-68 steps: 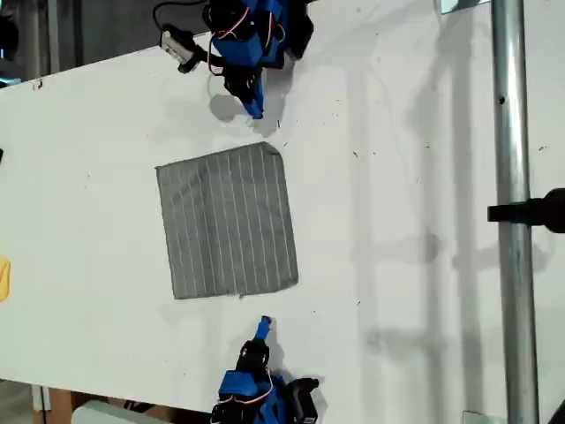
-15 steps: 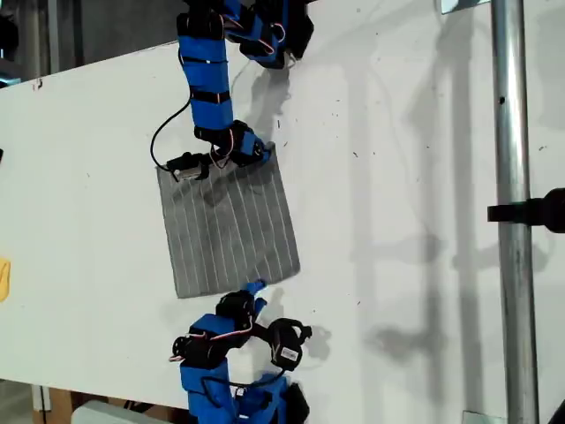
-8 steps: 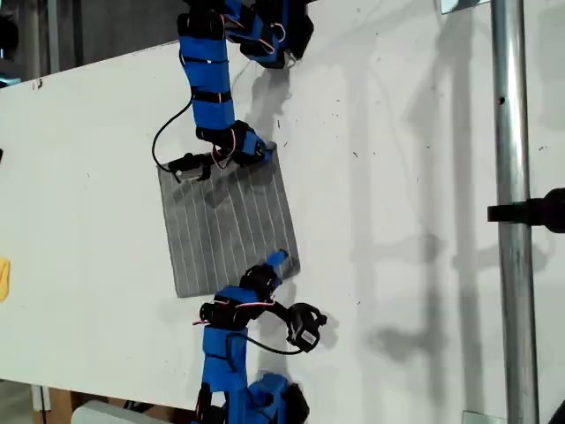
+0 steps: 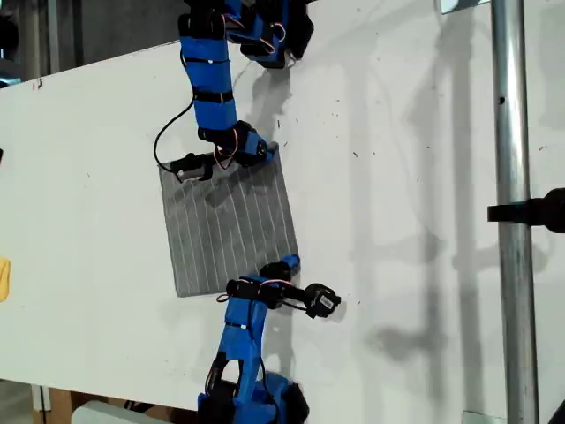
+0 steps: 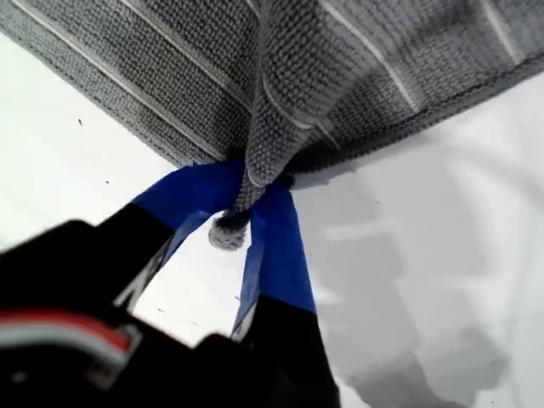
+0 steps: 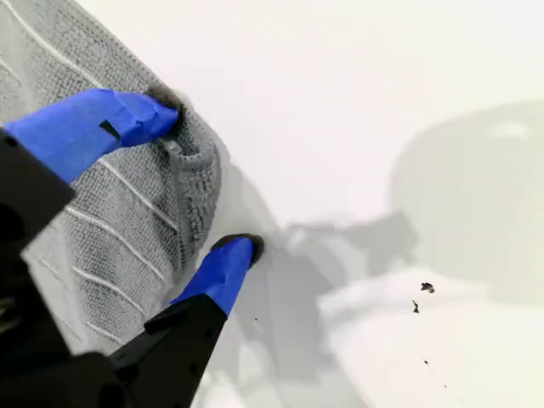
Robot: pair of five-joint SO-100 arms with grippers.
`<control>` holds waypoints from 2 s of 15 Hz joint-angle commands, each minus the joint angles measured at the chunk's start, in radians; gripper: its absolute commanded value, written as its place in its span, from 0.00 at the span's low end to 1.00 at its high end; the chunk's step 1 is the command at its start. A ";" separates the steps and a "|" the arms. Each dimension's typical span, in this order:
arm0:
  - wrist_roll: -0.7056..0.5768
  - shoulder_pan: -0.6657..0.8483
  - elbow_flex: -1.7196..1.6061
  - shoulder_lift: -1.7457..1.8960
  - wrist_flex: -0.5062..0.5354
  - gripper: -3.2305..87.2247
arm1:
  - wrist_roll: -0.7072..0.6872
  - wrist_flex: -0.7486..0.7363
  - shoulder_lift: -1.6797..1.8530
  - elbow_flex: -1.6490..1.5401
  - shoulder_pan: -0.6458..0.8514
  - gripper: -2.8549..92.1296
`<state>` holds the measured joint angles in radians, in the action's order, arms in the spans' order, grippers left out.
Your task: Grasp corners of a towel and fold twice.
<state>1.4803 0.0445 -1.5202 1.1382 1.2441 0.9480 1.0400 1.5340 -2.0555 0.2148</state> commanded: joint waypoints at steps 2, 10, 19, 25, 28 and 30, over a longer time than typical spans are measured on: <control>0.029 0.002 0.041 -0.002 0.005 0.08 | 0.011 0.009 0.067 0.063 -0.023 0.03; 0.037 -0.025 0.135 0.104 0.176 0.00 | 0.089 0.084 0.173 0.087 -0.144 0.03; 0.163 -0.126 0.034 0.655 0.387 0.00 | 0.299 0.374 0.107 0.609 -0.453 0.03; -0.267 0.253 -0.005 0.525 0.279 0.00 | 0.186 0.337 0.310 0.267 -0.040 0.03; -0.414 0.443 0.124 0.385 0.275 0.00 | -0.015 0.232 0.380 0.166 0.187 0.03; -0.495 0.554 0.236 0.295 0.278 0.00 | -0.146 0.163 0.414 0.140 0.324 0.03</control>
<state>1.0278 0.5062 -1.3929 1.4573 1.5140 0.8836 1.2379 1.8883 -1.9190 0.4510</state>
